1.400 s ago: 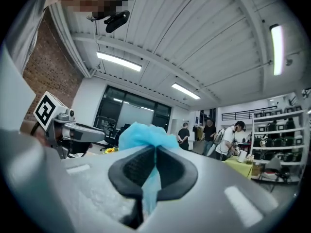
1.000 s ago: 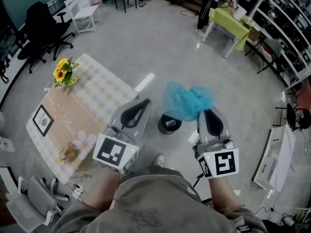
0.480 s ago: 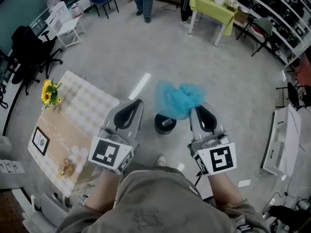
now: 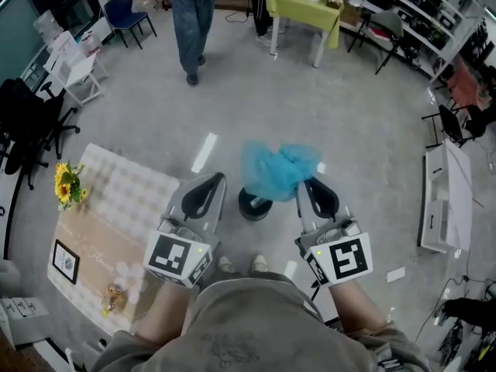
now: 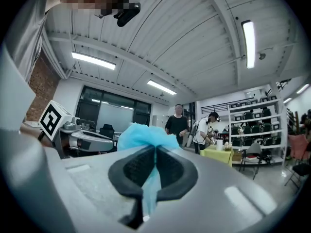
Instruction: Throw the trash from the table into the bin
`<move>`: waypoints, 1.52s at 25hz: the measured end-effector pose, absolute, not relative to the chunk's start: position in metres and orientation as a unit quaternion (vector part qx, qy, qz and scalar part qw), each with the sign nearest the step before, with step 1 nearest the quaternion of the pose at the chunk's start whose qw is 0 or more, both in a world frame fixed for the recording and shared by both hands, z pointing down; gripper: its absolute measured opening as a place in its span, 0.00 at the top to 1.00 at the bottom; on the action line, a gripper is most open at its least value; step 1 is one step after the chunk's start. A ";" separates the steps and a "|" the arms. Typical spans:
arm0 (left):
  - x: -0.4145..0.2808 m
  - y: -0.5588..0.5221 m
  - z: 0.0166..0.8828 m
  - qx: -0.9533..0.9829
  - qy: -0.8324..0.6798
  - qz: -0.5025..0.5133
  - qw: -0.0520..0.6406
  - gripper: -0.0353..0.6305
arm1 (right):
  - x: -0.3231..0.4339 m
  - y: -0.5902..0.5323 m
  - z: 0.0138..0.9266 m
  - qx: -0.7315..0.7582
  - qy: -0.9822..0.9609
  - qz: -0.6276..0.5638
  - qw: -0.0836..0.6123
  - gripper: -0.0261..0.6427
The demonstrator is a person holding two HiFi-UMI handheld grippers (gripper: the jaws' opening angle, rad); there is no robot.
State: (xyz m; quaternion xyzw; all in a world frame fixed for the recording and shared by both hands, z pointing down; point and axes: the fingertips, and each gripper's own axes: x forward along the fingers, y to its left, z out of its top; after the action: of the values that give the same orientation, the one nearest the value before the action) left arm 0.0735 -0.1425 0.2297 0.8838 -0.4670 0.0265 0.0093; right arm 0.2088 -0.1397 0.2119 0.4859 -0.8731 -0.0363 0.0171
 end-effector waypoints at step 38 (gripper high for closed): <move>0.041 -0.277 0.401 0.881 -0.452 0.088 0.109 0.94 | 0.161 -0.271 0.376 0.491 -0.860 0.043 0.134 0.95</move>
State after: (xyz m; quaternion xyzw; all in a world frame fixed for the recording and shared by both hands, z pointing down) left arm 0.0415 -0.2774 0.4009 0.8812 -0.4516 0.0877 0.1089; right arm 0.1611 -0.2708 0.3756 0.4910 -0.8597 0.0435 0.1341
